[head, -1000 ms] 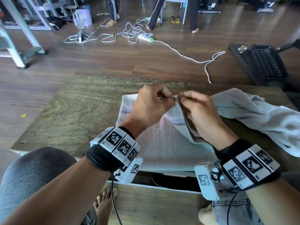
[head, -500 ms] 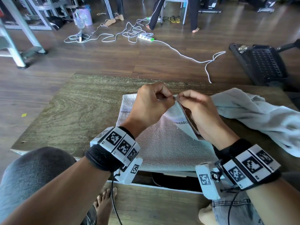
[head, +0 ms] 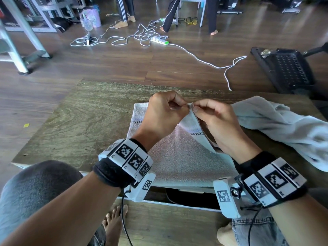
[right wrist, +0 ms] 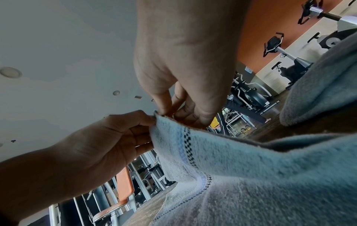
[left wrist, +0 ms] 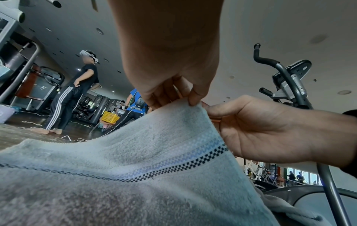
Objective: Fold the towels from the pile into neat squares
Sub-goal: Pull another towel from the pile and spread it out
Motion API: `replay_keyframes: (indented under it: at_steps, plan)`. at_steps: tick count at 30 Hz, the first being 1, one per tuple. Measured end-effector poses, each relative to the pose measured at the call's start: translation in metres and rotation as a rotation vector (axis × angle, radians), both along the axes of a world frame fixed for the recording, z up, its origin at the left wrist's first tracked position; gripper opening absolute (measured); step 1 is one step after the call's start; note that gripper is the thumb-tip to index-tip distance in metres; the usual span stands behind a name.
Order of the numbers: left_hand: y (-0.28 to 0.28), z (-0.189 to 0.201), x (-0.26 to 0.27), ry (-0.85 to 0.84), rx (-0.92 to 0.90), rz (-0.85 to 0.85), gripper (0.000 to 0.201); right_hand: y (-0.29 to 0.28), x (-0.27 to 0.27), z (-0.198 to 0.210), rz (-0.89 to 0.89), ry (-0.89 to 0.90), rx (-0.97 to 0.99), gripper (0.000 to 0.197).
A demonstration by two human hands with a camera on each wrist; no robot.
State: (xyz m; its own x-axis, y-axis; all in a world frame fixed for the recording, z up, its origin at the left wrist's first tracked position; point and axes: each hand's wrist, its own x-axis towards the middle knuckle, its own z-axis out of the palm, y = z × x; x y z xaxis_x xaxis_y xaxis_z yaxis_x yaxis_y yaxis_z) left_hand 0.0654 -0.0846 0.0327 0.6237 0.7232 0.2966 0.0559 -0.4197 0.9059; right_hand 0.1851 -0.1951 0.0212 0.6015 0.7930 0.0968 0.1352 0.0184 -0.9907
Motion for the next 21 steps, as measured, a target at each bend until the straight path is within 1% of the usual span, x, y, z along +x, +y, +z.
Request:
replay_keyframes:
  at_steps: [5, 8, 12, 21]
  plan:
    - [-0.0010, -0.0001, 0.0000, 0.015, 0.008, 0.023, 0.004, 0.0000, 0.0024, -0.0026, 0.009, 0.026, -0.011, 0.012]
    - [-0.0015, -0.0010, 0.0000, 0.022, 0.015, 0.017, 0.004, 0.0004, 0.0012, -0.0024, 0.016, 0.071, -0.011, 0.007]
    - [-0.0026, -0.0022, 0.0003, 0.016, 0.012, 0.016, 0.008, 0.0014, -0.0020, -0.0036, 0.017, 0.074, 0.017, 0.006]
    - [-0.0025, -0.0014, -0.0001, 0.023, 0.014, 0.005, 0.009, 0.0008, -0.0029, -0.0032, 0.005, 0.070, -0.007, 0.014]
